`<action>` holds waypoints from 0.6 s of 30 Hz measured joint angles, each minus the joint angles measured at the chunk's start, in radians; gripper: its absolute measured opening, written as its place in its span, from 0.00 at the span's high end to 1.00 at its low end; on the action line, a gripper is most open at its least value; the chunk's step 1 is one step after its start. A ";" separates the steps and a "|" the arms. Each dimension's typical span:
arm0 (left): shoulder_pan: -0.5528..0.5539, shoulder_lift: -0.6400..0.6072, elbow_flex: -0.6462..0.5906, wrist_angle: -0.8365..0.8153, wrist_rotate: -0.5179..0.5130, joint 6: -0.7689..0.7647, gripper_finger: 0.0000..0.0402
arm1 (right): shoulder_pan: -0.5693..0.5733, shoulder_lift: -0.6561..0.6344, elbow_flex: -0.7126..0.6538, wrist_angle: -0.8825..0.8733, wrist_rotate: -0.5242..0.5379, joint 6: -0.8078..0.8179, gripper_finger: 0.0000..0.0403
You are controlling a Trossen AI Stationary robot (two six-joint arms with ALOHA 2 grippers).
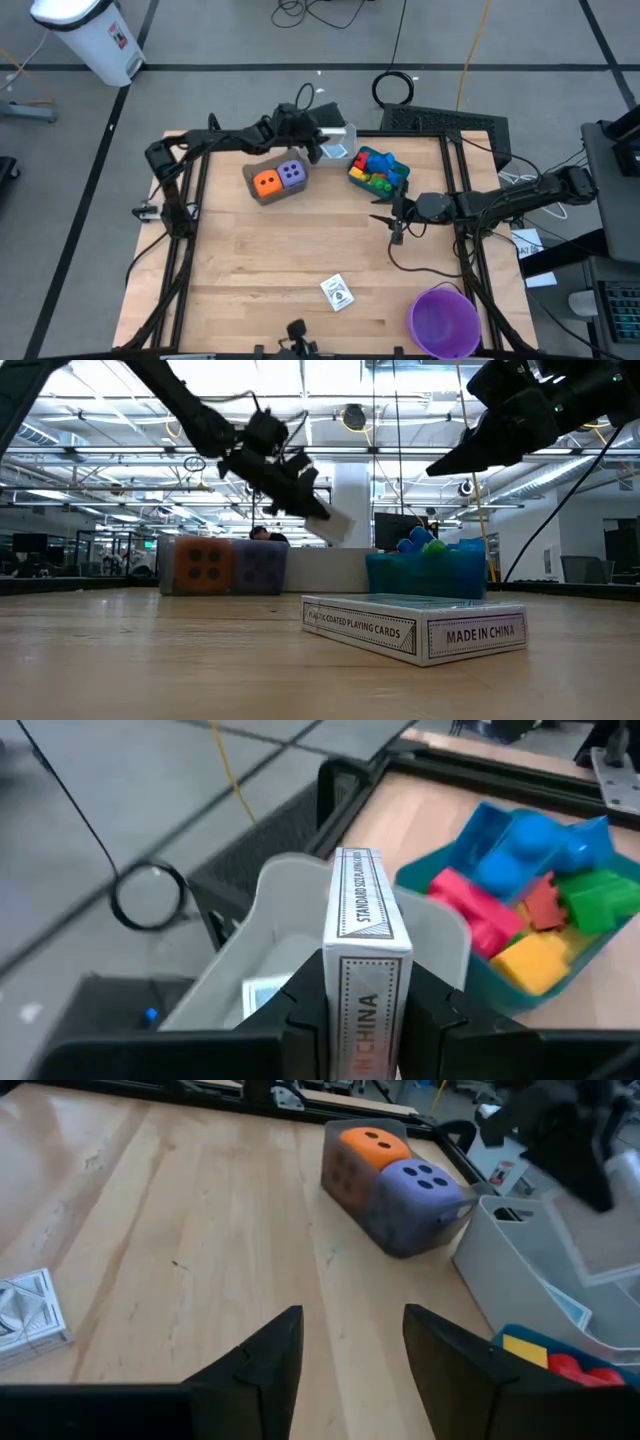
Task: Pick & Place Toys
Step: Put the brown deck of cards into the gray bin
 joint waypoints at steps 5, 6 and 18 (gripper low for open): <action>0.035 0.050 0.000 0.013 0.069 -0.063 0.82 | -0.019 -0.001 -0.009 0.001 0.001 -0.004 0.58; 0.035 0.060 0.000 0.007 0.068 -0.062 0.82 | -0.022 0.000 -0.009 0.001 0.000 -0.004 0.58; -0.028 0.086 0.000 -0.007 -0.180 -0.087 0.53 | -0.025 -0.001 -0.009 0.005 -0.001 -0.003 0.58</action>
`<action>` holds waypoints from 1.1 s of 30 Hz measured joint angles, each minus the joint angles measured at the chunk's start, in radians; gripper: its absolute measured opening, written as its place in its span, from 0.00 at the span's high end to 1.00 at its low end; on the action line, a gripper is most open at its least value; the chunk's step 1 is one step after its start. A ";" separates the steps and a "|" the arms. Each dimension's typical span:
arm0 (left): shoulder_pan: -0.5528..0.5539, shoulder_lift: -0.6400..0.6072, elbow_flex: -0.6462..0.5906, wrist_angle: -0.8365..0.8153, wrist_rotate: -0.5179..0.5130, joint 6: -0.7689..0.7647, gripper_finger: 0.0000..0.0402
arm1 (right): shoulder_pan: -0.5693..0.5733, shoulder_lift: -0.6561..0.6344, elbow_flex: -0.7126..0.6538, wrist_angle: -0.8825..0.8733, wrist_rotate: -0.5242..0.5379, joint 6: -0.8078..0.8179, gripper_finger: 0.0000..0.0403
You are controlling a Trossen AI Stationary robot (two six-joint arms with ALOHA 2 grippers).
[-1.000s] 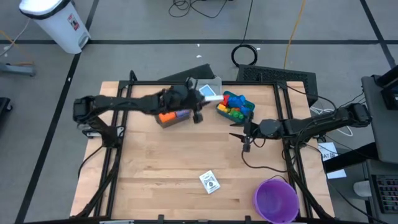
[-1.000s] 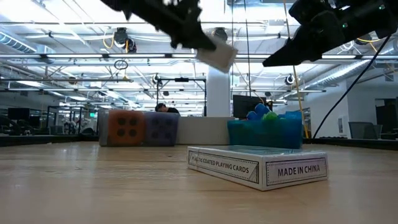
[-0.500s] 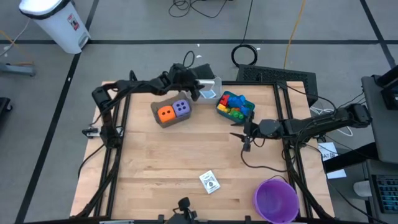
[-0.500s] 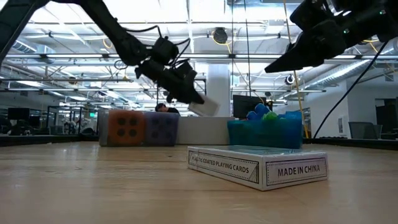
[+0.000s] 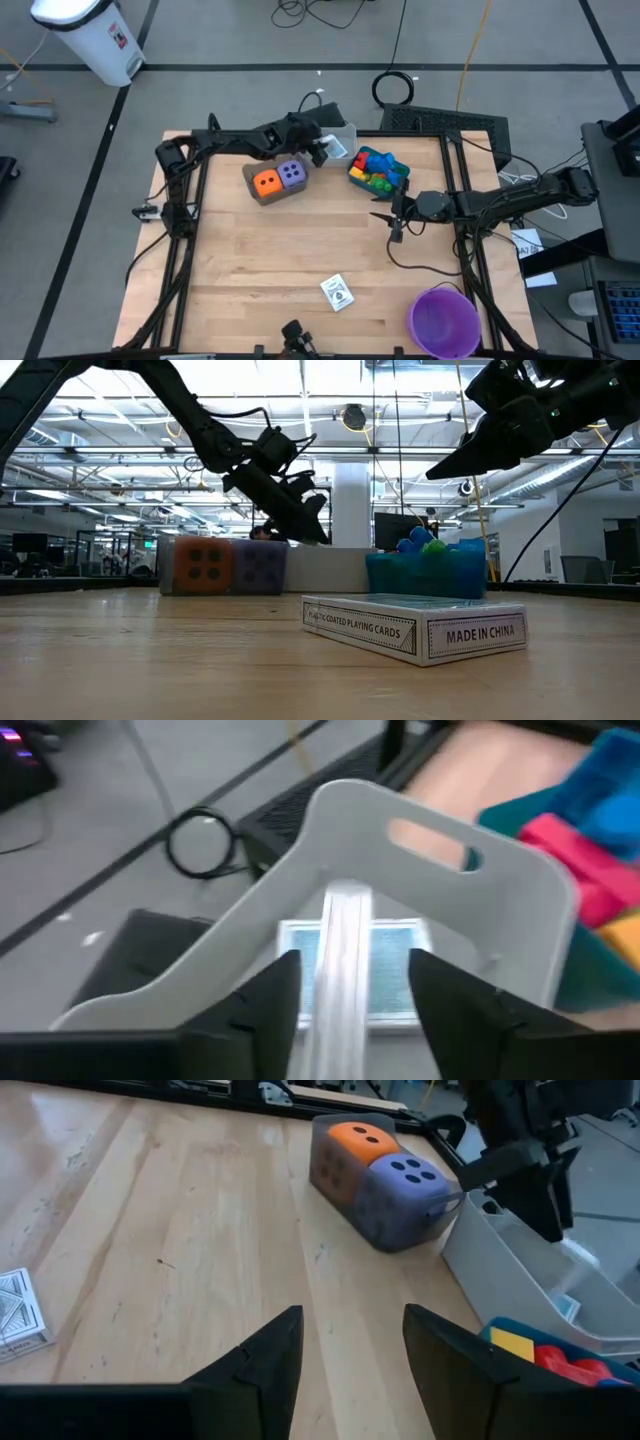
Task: Pick & Place Toys
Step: Put the brown deck of cards into the gray bin, then put the black deck of cards into the gray bin
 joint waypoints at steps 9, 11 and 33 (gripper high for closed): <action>-0.045 -0.057 0.000 -0.041 -0.089 0.024 0.26 | 0.000 0.000 0.000 -0.004 -0.001 0.008 0.58; -0.062 -0.098 0.000 -0.046 -0.083 0.033 0.23 | 0.000 0.000 0.000 -0.004 -0.001 0.008 0.58; -0.647 -0.252 0.001 -0.316 0.215 0.088 0.23 | 0.002 0.001 0.000 0.015 -0.030 0.037 0.58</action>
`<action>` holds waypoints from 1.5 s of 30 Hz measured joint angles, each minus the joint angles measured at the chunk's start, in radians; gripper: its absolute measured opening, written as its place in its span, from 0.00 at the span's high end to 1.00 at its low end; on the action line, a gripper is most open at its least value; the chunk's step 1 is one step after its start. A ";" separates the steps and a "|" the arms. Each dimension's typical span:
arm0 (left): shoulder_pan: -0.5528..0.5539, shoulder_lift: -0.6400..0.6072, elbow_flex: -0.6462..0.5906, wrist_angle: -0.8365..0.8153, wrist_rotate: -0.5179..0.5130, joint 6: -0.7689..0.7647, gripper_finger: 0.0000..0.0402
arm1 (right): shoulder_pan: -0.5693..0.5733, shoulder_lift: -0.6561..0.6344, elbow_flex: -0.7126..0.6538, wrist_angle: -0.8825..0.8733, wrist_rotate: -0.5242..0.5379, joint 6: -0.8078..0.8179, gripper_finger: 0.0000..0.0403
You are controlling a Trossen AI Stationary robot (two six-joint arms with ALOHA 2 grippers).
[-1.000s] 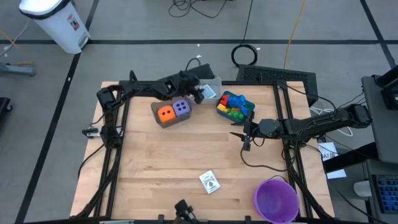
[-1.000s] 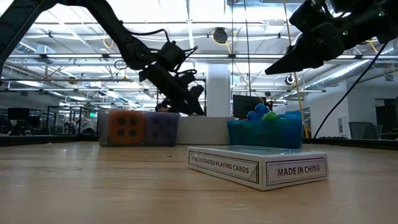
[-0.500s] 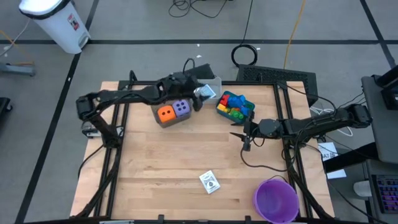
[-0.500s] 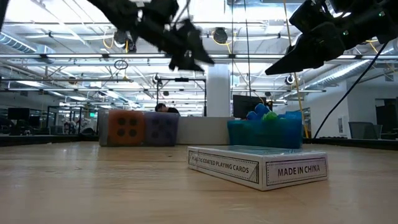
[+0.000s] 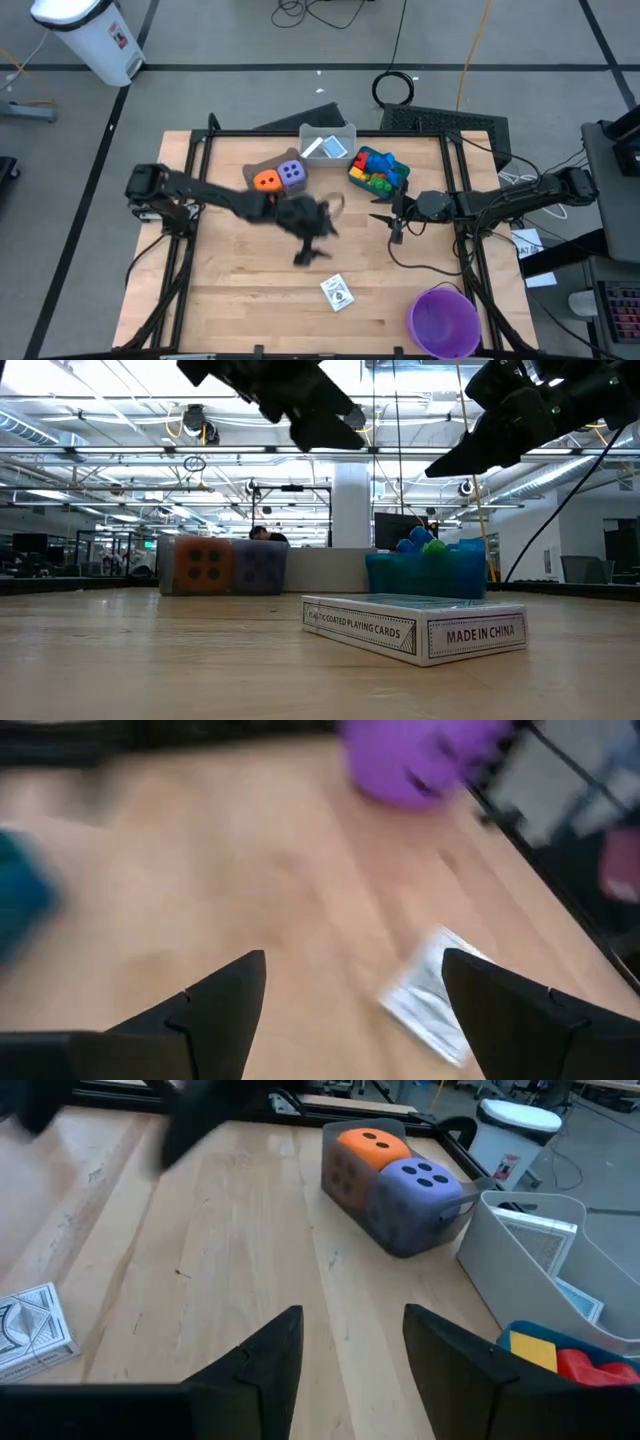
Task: Pick & Place Toys
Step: Put the black deck of cards into the gray bin
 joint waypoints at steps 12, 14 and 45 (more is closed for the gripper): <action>-0.187 0.373 0.000 0.306 0.020 -0.115 0.23 | 0.000 0.000 0.000 0.025 -0.001 0.023 0.58; -0.188 0.392 -0.001 0.348 0.056 -0.138 0.23 | 0.000 0.000 0.000 0.033 -0.001 0.032 0.58; 0.017 0.379 -0.001 0.209 -0.402 -0.586 0.23 | 0.000 0.000 0.000 0.040 -0.027 0.032 0.58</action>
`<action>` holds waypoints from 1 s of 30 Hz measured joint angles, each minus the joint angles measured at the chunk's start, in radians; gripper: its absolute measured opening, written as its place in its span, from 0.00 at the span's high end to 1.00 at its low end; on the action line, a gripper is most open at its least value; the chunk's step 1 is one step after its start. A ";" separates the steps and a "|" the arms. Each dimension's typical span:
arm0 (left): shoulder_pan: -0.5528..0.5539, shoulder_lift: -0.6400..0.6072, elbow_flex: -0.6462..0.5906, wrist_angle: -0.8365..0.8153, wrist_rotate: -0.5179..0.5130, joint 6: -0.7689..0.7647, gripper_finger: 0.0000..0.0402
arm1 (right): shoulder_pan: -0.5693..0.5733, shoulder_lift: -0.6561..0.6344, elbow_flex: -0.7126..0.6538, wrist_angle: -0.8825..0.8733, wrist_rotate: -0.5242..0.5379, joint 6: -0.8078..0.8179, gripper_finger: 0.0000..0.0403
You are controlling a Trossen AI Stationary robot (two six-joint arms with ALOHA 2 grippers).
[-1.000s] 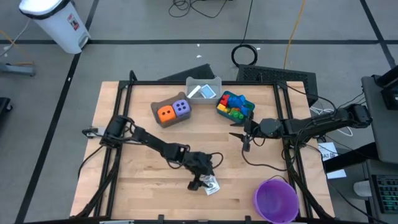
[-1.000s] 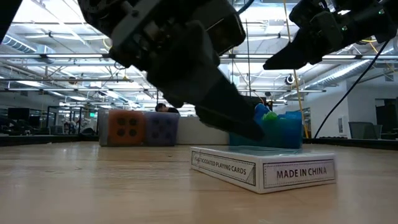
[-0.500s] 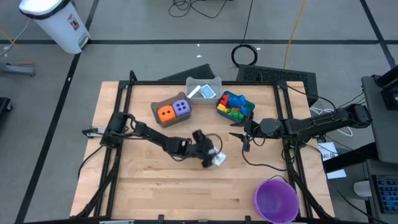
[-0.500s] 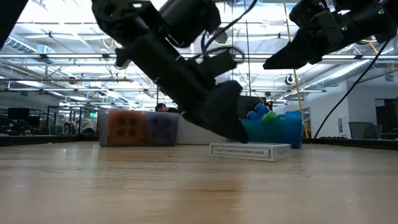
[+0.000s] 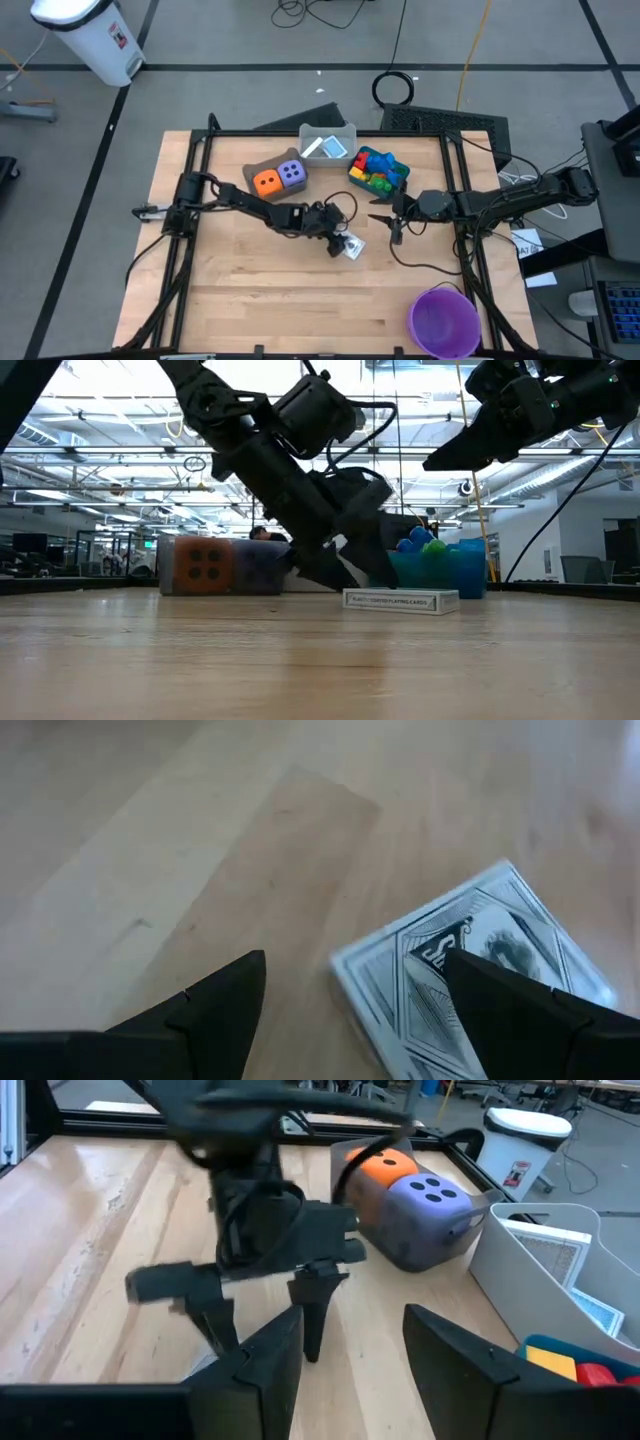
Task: Pick & Place Toys
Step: Put the black deck of cards into the gray bin
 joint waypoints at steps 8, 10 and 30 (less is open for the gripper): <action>0.008 -0.101 0.000 0.019 0.070 0.414 0.23 | 0.000 0.000 0.000 -0.003 0.000 -0.002 0.58; 0.000 -0.098 0.000 0.009 0.105 0.543 0.23 | 0.000 0.000 0.000 -0.002 0.000 -0.006 0.58; -0.025 -0.066 0.128 -0.126 0.078 0.704 0.17 | 0.000 0.000 0.000 -0.006 0.000 -0.009 0.58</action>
